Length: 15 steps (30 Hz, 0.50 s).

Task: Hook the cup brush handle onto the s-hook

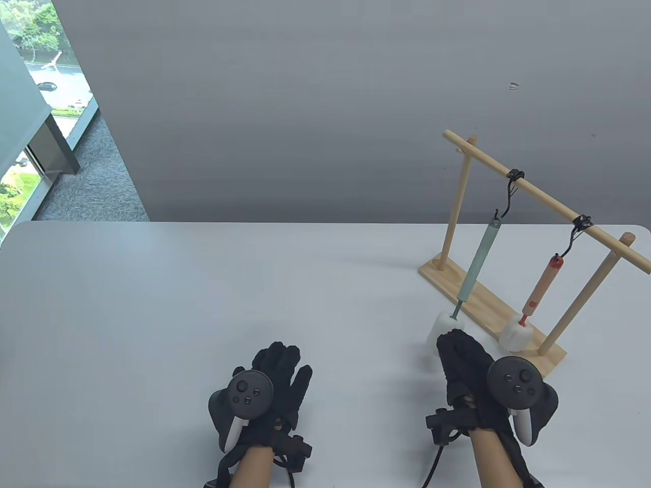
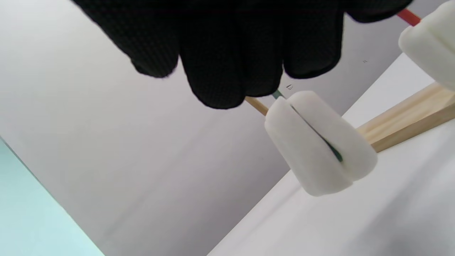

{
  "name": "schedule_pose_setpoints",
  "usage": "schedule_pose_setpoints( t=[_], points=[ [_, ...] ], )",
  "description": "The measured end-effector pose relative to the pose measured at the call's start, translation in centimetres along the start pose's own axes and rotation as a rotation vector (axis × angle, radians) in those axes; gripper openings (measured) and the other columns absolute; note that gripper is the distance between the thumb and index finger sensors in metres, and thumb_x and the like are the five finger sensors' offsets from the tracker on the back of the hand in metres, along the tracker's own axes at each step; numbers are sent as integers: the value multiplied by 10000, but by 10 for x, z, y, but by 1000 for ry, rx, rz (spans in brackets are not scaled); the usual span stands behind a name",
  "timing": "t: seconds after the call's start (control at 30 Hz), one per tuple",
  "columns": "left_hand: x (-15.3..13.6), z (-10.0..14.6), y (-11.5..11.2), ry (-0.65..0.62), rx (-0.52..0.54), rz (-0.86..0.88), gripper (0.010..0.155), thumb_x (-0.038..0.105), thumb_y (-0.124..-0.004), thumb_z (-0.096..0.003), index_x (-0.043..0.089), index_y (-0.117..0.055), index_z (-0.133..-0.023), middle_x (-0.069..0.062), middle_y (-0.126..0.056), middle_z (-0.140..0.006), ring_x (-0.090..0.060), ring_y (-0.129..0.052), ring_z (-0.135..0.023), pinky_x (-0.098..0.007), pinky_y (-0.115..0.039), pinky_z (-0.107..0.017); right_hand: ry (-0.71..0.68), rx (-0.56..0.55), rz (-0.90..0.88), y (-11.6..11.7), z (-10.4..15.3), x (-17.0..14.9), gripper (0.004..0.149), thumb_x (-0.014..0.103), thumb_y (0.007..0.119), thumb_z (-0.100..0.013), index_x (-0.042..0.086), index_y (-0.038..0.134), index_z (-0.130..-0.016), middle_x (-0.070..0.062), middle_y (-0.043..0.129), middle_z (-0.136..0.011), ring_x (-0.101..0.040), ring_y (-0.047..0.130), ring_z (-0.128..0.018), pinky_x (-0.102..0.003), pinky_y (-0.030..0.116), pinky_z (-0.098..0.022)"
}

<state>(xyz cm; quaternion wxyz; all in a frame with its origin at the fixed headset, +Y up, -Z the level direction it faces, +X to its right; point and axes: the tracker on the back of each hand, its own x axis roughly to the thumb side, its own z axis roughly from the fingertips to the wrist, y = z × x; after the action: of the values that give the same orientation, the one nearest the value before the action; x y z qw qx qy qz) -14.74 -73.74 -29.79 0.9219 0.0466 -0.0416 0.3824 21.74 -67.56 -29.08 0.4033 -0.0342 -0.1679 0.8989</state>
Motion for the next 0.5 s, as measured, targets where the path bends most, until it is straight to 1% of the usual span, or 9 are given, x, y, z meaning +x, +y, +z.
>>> schedule_pose_setpoints(
  t=[0.03,0.07,0.1,0.17,0.27,0.33,0.4,0.43,0.5],
  points=[
    [1,0,-1,-5,-4,-9,659,565,-631,-461,191,-694,-1000,-205,-581,-1118,-536,-506,-1040,-759,-188,-623,-28,-6,41,2,3,2,463,304,744,-534,-61,866,-791,-295,766,-911,-585,699,-835,-714,443,-580],
    [2,0,-3,-15,-12,-25,660,565,-630,-461,191,-693,-1000,-204,-579,-1119,-535,-504,-1041,-758,-187,-625,-73,-22,130,5,7,5,484,311,749,-533,-72,853,-809,-307,744,-927,-594,668,-853,-722,404,-594],
    [4,0,-4,-27,-20,-41,664,566,-628,-460,188,-690,-1003,-206,-574,-1121,-536,-500,-1043,-759,-186,-624,-128,-36,240,9,12,8,517,343,751,-532,-65,832,-840,-305,718,-951,-596,640,-875,-728,380,-604],
    [8,0,-8,-51,-39,-84,667,567,-626,-461,189,-680,-1008,-205,-562,-1125,-534,-481,-1049,-758,-184,-626,-220,-40,398,18,20,9,578,394,747,-530,-49,787,-899,-307,669,-989,-597,595,-906,-736,343,-613],
    [16,1,-12,-96,-59,-155,672,570,-623,-461,194,-664,-1016,-204,-539,-1133,-533,-457,-1056,-758,-182,-628,-273,13,443,32,27,5,649,457,715,-528,-15,725,-971,-319,587,-1036,-600,521,-943,-748,283,-613],
    [23,3,-14,-136,-66,-211,675,572,-622,-460,200,-650,-1023,-203,-518,-1141,-533,-440,-1061,-757,-179,-629,-283,47,502,39,31,4,666,477,697,-527,-8,718,-982,-320,575,-1045,-599,507,-953,-756,232,-604],
    [31,4,-16,-206,-92,-301,682,575,-618,-459,209,-630,-1034,-196,-484,-1155,-524,-399,-1077,-756,-175,-639,-304,65,554,44,34,6,683,485,689,-526,12,670,-1018,-314,512,-1075,-593,454,-981,-760,195,-605],
    [37,5,-18,-261,-119,-387,684,582,-610,-460,226,-607,-1043,-185,-456,-1164,-516,-373,-1085,-754,-173,-641,-330,81,565,47,36,7,688,488,685,-523,21,655,-1028,-304,489,-1086,-580,434,-997,-760,184,-606],
    [45,8,-23,-313,-140,-533,689,595,-597,-461,250,-567,-1056,-171,-408,-1177,-504,-331,-1097,-753,-169,-645,-365,120,578,52,37,7,699,490,679,-521,42,610,-1053,-292,443,-1102,-566,389,-1014,-758,158,-601]
  ],
)
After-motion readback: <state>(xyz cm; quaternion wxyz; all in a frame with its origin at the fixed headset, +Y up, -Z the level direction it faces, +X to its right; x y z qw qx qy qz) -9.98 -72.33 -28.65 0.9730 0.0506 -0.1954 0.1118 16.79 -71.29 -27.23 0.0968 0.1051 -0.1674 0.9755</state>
